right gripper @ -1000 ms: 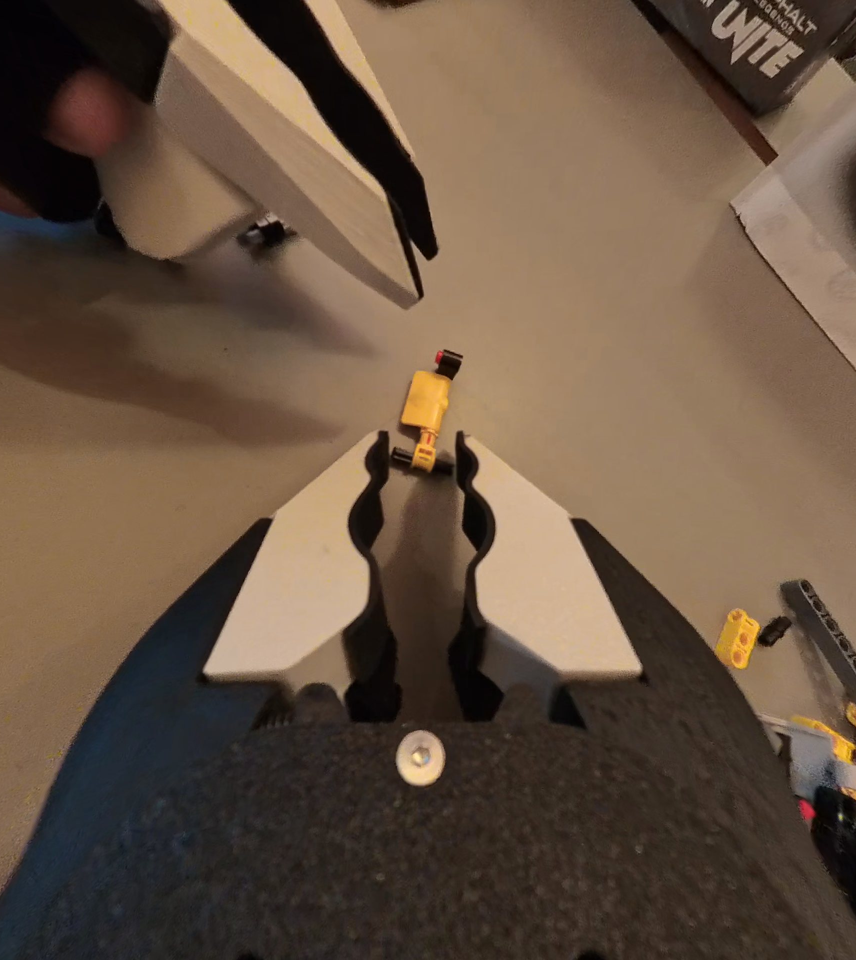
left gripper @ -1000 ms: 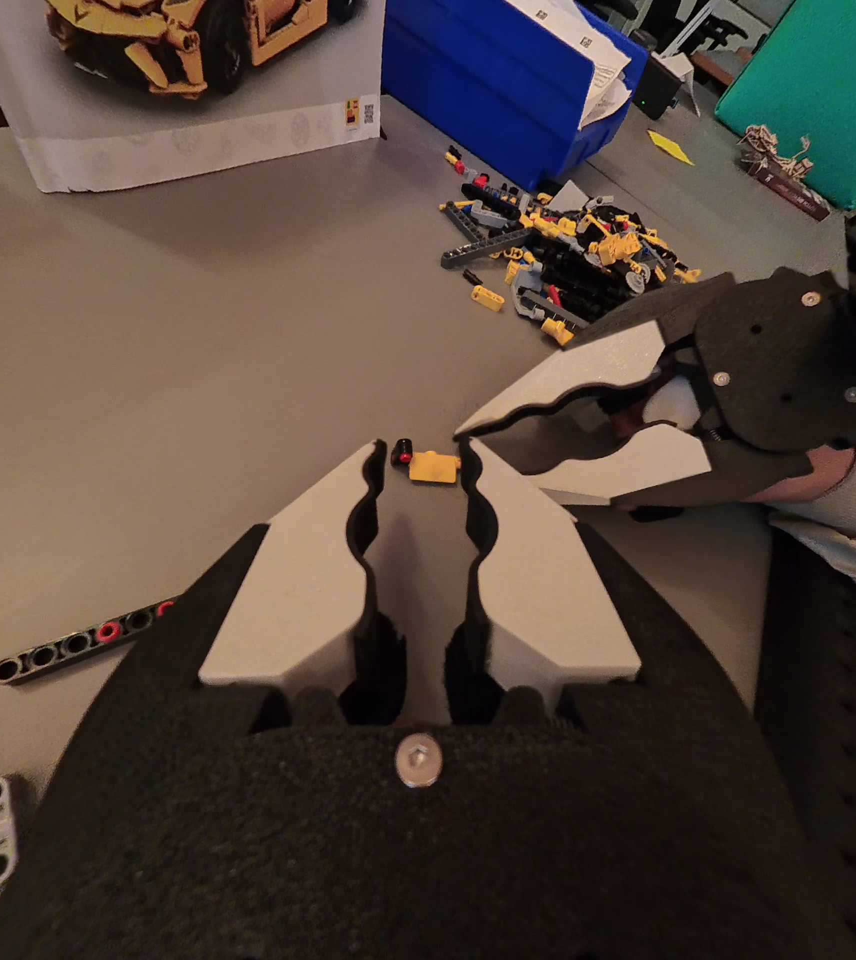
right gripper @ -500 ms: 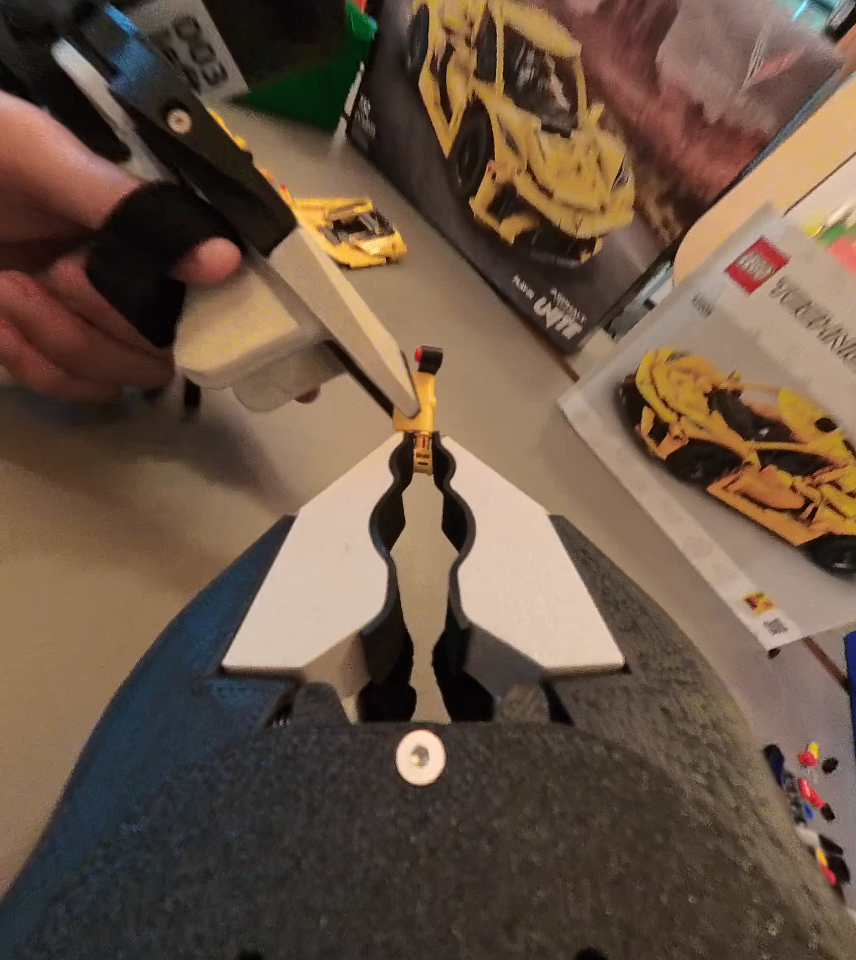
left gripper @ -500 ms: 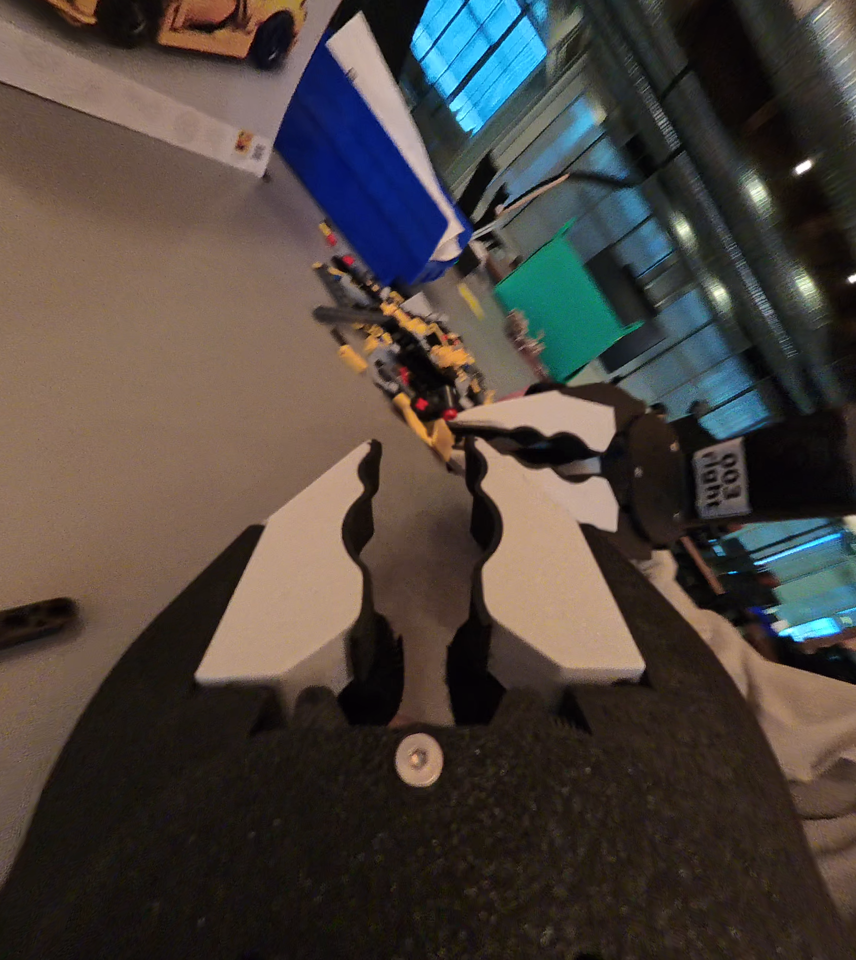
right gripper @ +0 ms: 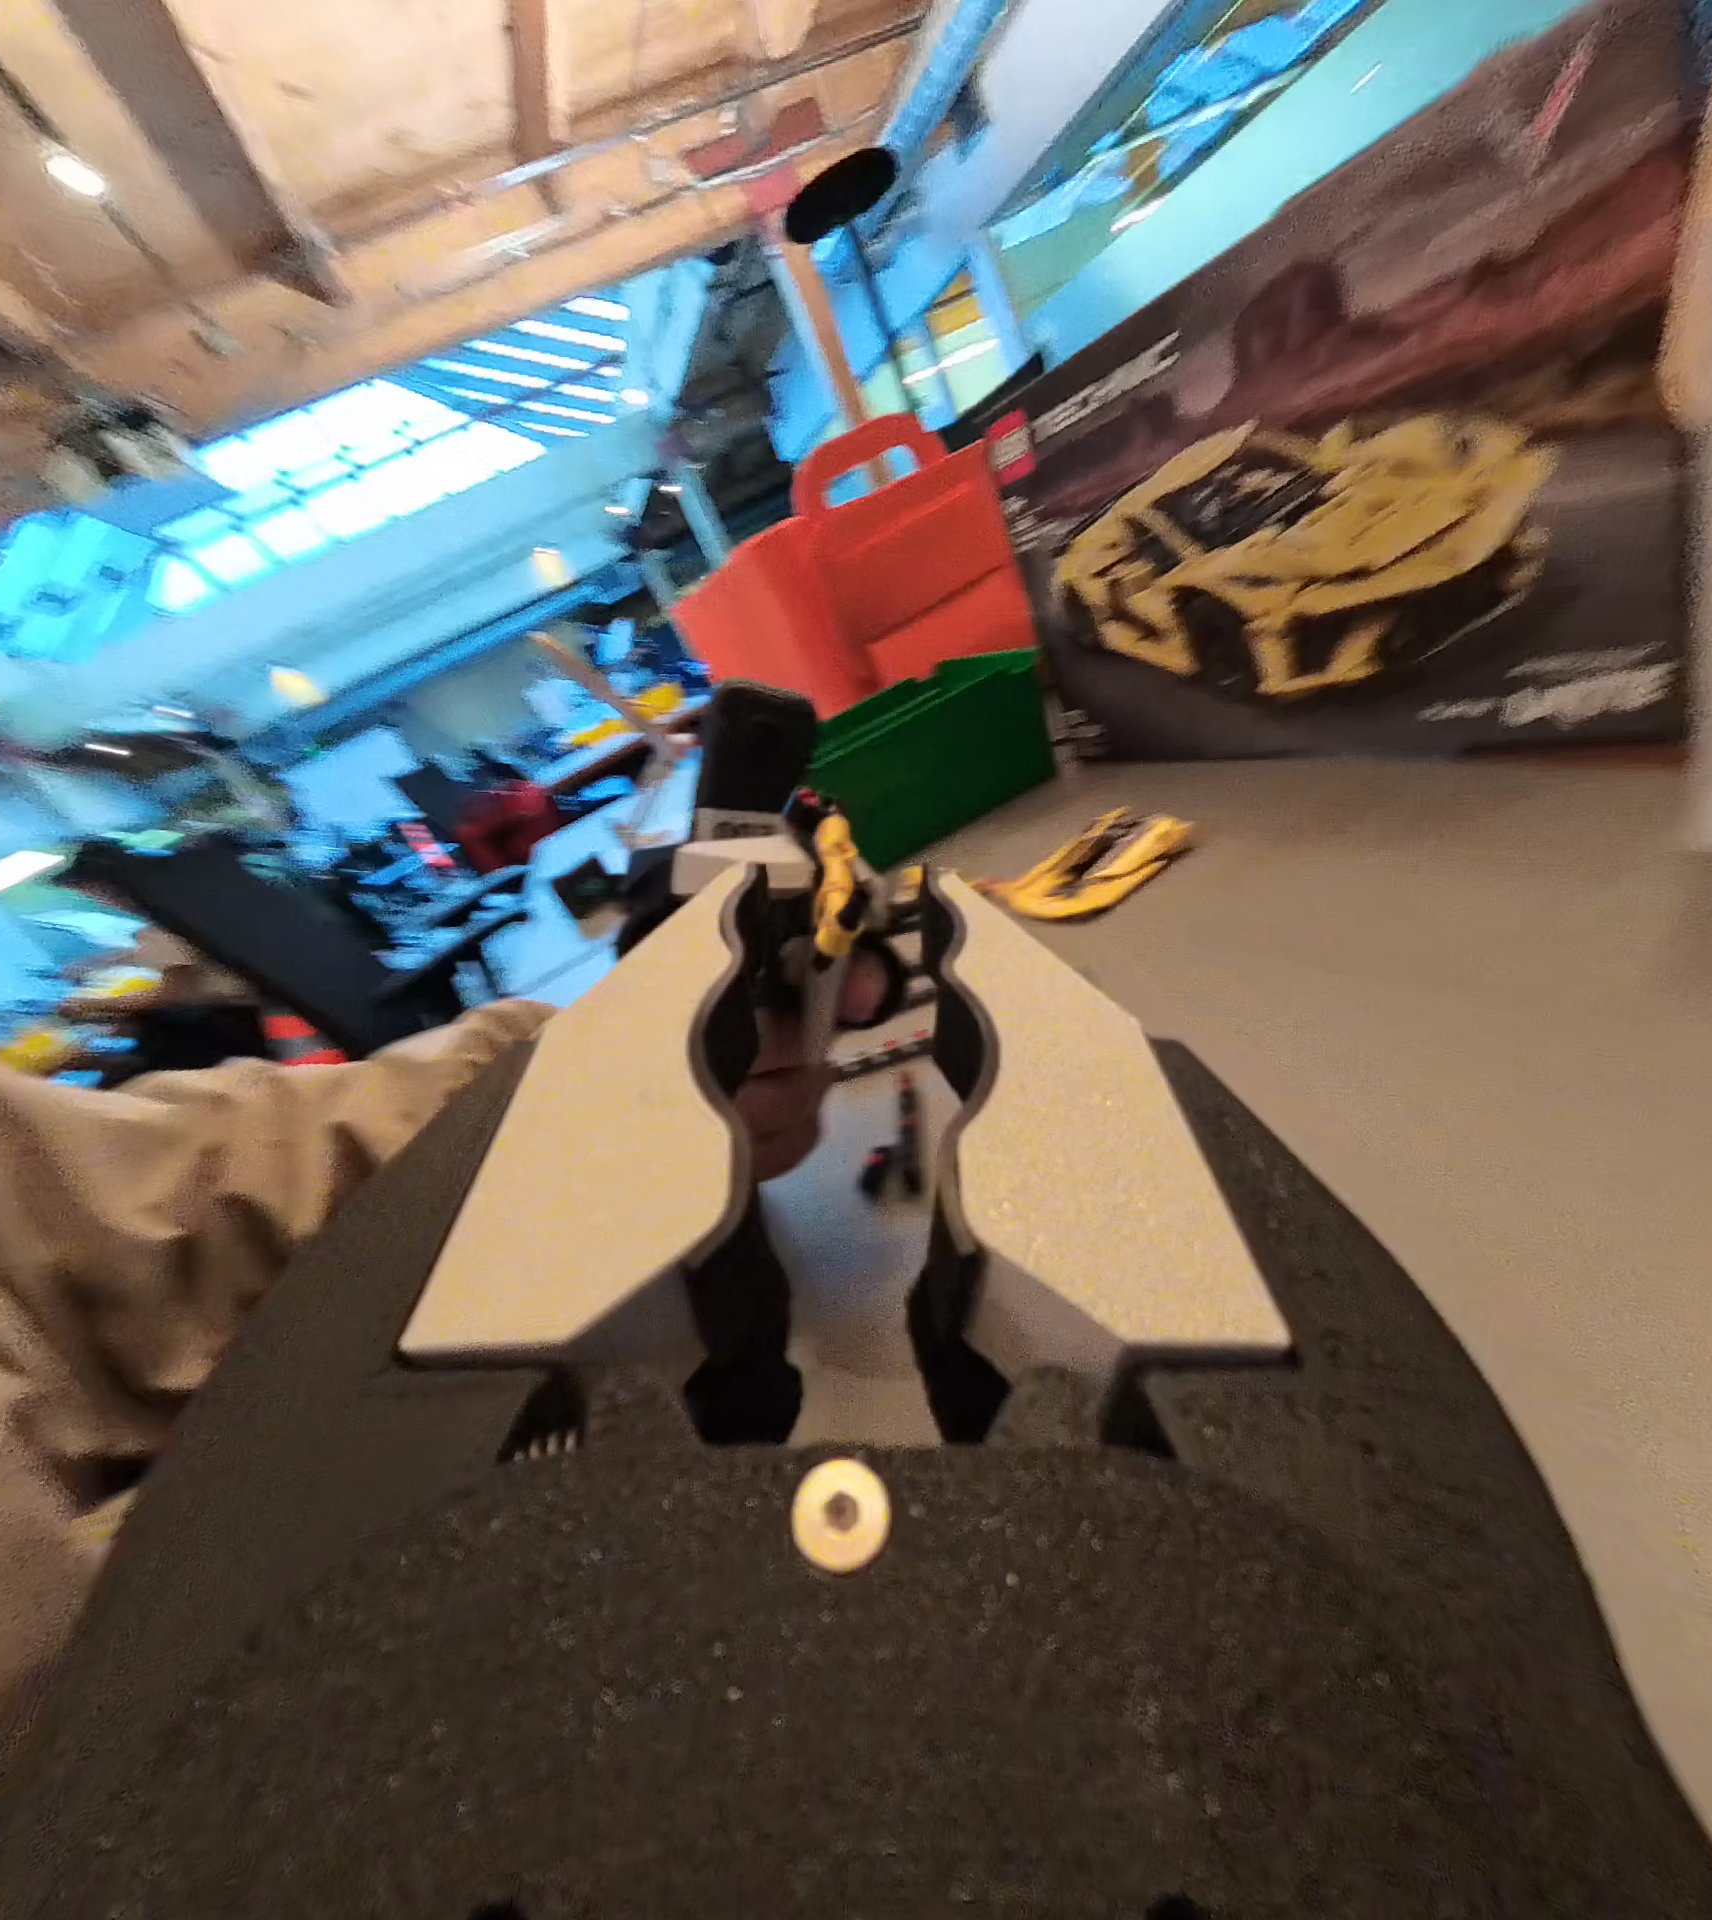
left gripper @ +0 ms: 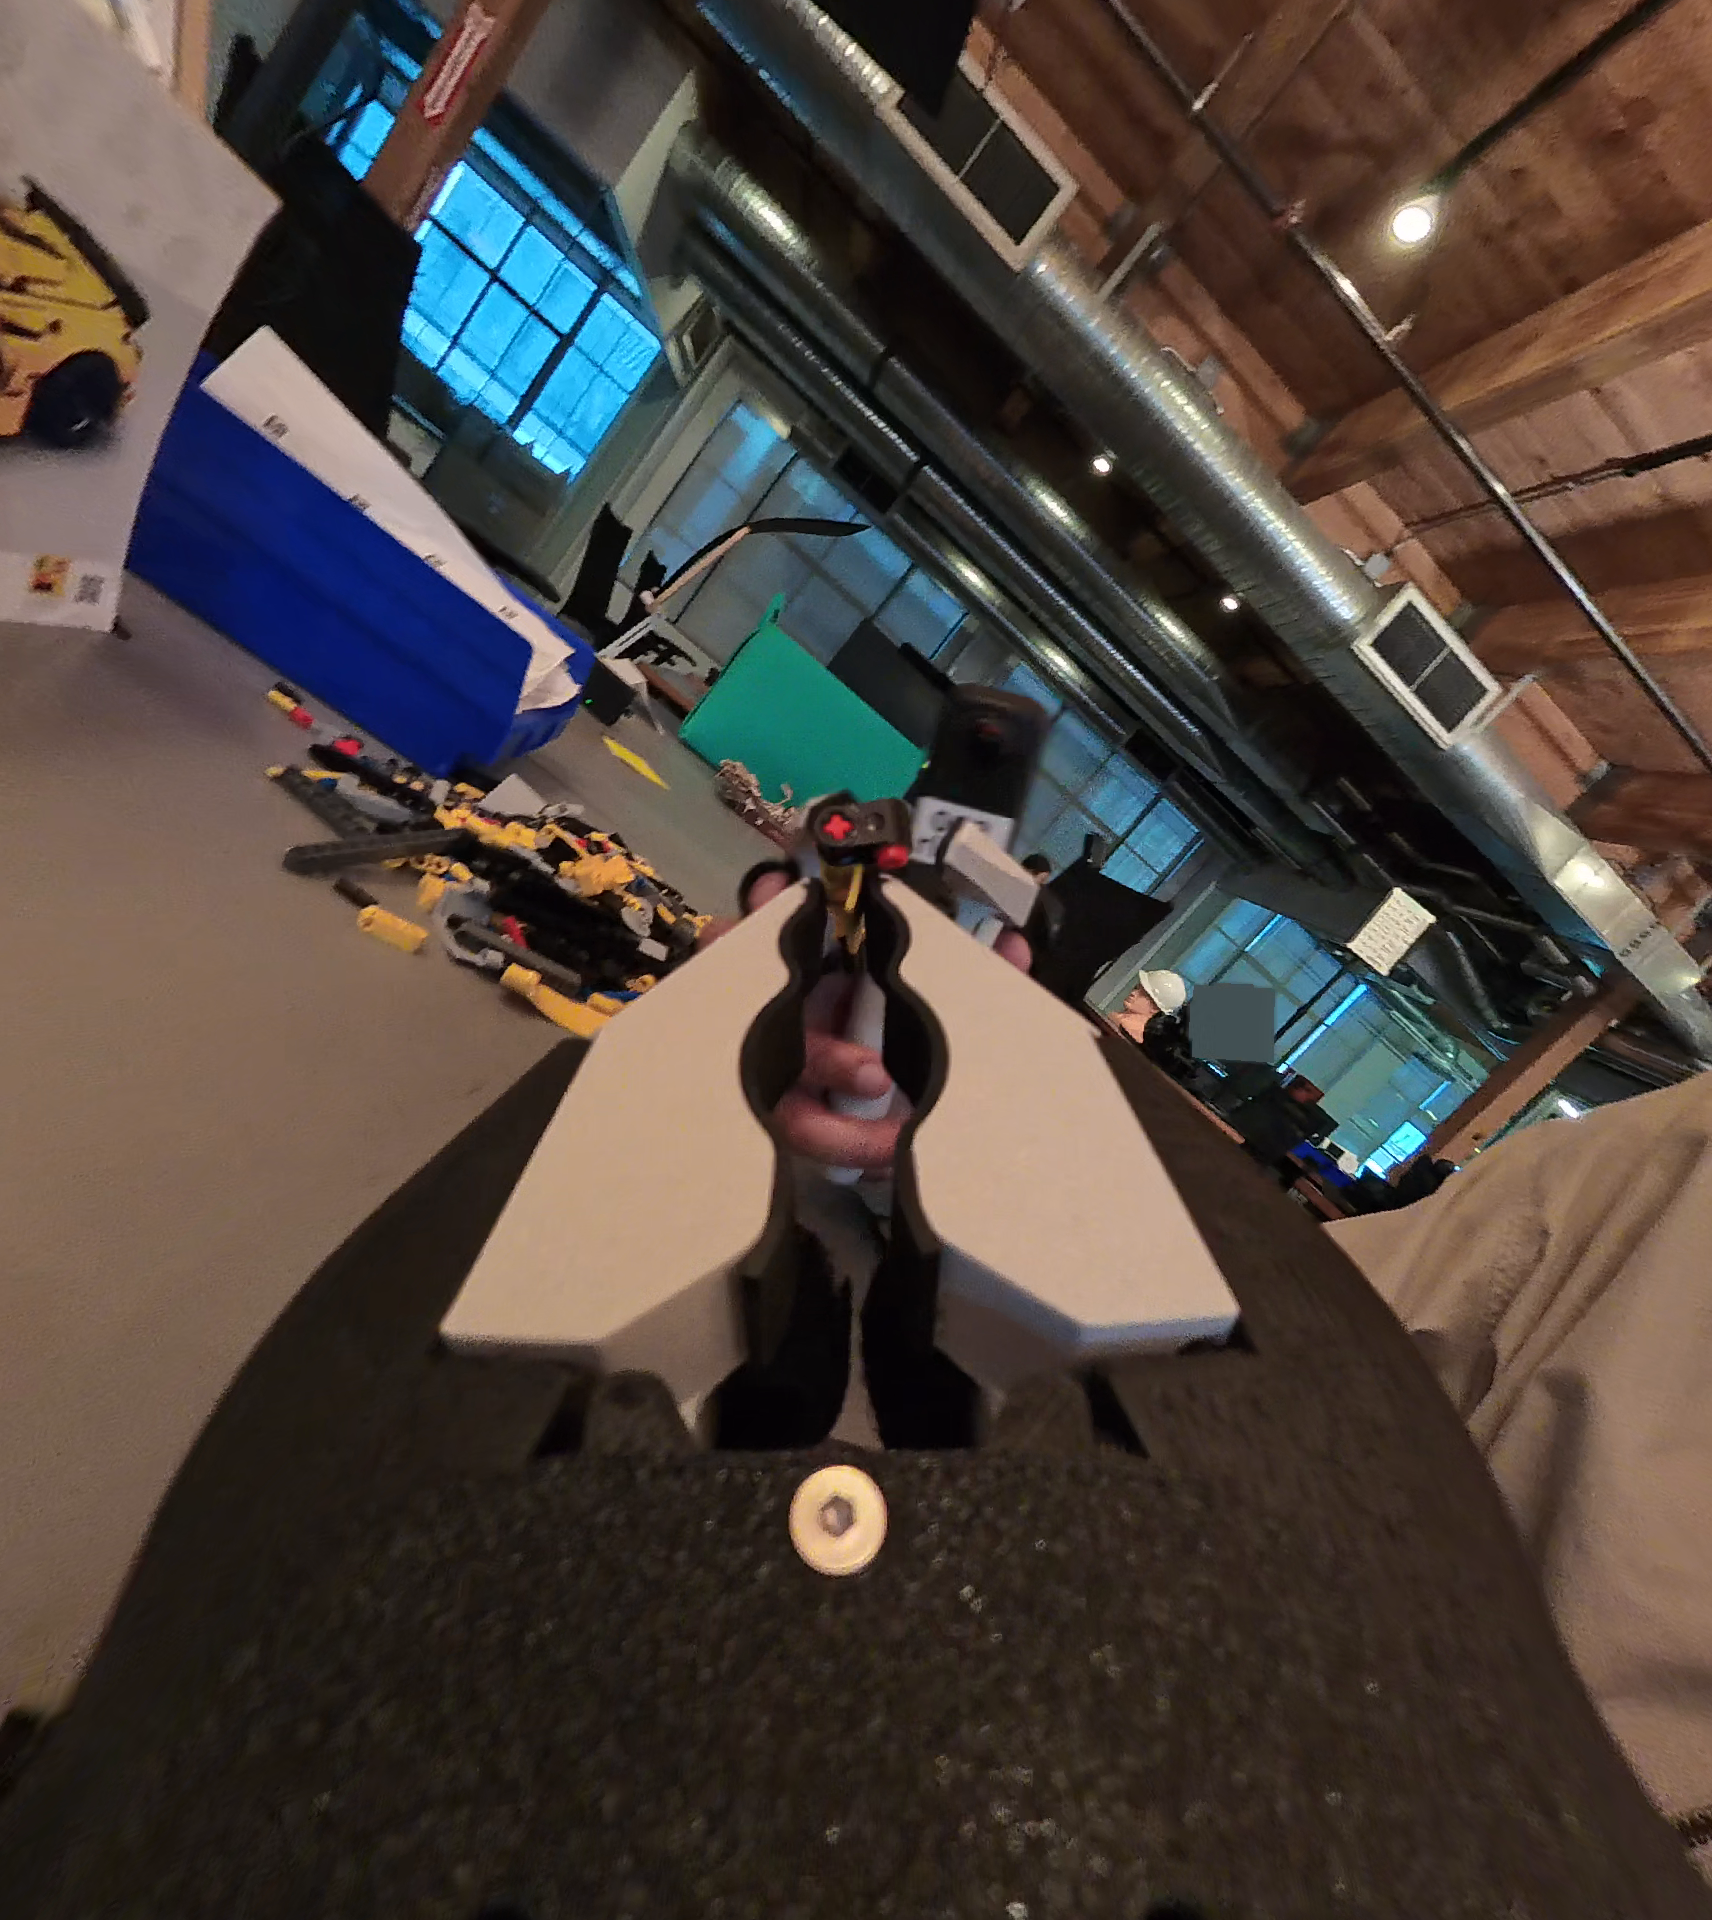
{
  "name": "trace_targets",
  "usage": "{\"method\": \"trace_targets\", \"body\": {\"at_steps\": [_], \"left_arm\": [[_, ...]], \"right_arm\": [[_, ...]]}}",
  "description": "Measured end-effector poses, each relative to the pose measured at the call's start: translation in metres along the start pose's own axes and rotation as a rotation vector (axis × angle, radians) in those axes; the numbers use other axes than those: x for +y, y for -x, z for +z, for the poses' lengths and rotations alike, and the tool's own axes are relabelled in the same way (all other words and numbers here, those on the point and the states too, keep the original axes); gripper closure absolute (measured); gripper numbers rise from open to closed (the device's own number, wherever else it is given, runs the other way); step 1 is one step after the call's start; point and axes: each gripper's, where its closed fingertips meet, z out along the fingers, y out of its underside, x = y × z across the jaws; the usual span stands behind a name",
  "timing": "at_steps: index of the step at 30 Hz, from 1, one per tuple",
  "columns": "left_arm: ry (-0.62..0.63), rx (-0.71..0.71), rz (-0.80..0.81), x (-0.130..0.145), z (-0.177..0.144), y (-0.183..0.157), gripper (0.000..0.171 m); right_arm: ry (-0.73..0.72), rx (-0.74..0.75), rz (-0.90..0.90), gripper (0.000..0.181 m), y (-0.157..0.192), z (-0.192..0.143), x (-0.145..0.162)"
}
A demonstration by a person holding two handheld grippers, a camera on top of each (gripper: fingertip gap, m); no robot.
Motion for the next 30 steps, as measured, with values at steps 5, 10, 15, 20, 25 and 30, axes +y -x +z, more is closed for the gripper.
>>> {"method": "trace_targets", "body": {"at_steps": [5,10,15,20,25,30], "left_arm": [[-0.001,0.036,0.017,0.002,0.005,-0.006,0.165],[-0.004,0.027,0.030,0.002,0.004,-0.007,0.165],[-0.020,0.034,0.012,-0.001,0.004,-0.007,0.165],[-0.024,0.000,-0.001,-0.001,0.003,-0.001,0.165],[0.033,-0.029,0.005,0.010,0.011,0.003,0.150],[0.019,-0.069,0.074,0.011,0.014,0.004,0.165]], "right_arm": [[0.018,-0.171,0.234,0.168,0.009,0.009,0.009],[0.003,-0.172,0.267,0.177,0.005,0.009,0.009],[0.007,-0.178,0.274,0.176,0.006,0.010,0.010],[0.015,-0.146,0.289,0.177,0.000,0.012,0.013],[-0.013,-0.108,0.279,0.177,-0.006,0.012,0.009],[-0.002,-0.104,0.274,0.178,-0.005,0.015,0.011]]}}
